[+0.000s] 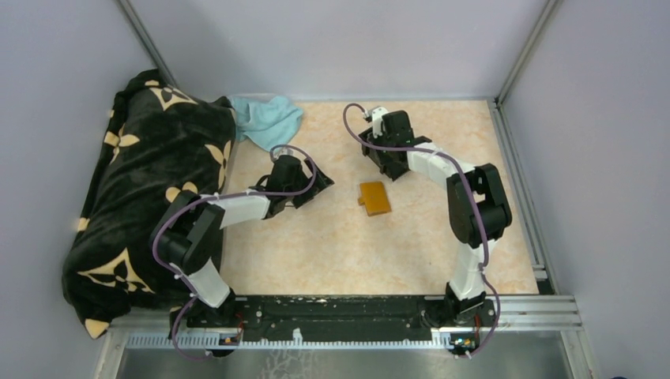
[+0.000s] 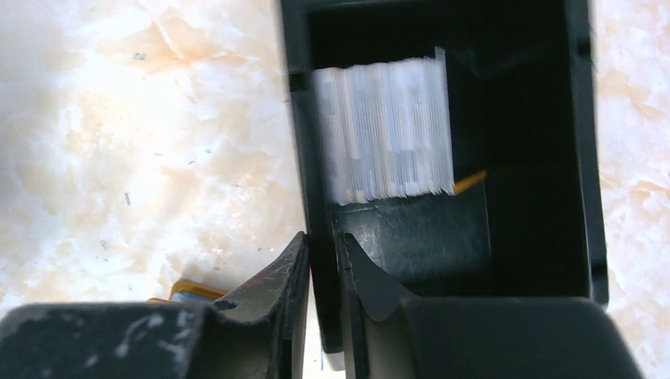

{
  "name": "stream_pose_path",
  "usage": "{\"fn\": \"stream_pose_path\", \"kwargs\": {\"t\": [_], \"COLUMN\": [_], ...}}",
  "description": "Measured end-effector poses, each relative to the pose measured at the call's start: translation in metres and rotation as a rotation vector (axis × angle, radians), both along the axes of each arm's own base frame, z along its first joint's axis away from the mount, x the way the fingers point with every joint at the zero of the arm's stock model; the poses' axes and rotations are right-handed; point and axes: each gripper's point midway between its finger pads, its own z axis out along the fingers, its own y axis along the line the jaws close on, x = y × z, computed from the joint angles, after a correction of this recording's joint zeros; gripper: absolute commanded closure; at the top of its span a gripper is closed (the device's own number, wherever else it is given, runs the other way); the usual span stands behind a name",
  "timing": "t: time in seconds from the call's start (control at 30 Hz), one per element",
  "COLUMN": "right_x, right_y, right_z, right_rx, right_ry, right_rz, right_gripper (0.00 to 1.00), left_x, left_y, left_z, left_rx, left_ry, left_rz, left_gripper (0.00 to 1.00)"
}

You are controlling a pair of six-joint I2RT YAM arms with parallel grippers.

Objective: Put the credit cards into the card holder
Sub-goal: Move the storage box to the center of the board.

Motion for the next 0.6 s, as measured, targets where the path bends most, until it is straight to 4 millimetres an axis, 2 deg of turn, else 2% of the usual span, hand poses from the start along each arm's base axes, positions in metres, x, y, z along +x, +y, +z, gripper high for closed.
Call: {"fn": "stream_pose_path", "kwargs": {"t": [0.1, 0.33, 0.47, 0.6], "right_x": [0.0, -0.002, -0.001, -0.004], "right_y": [0.011, 0.021, 0.033, 0.05], "right_z": [0.0, 0.001, 0.002, 0.002], "right_rx": [0.0, -0.017, -0.028, -0.04], "right_ry": [-0.003, 0.0, -0.005, -0.009], "right_rz": [0.019, 0.035, 0.058, 0.093], "right_gripper": [0.89, 0.91, 0.91, 0.92], "left_x": [-0.005, -0.013, -0.016, -0.021], "left_y": [0.005, 0.015, 0.018, 0.023], "left_z": [0.003, 0.018, 0.027, 0.027], "left_rx": [-0.003, -0.02, -0.027, -0.023], "left_ry": [-0.001, -0.02, -0.037, -0.037], "left_rz": [0.007, 0.031, 0.04, 0.046], "left_gripper": [0.02, 0.02, 0.02, 0.02]}}
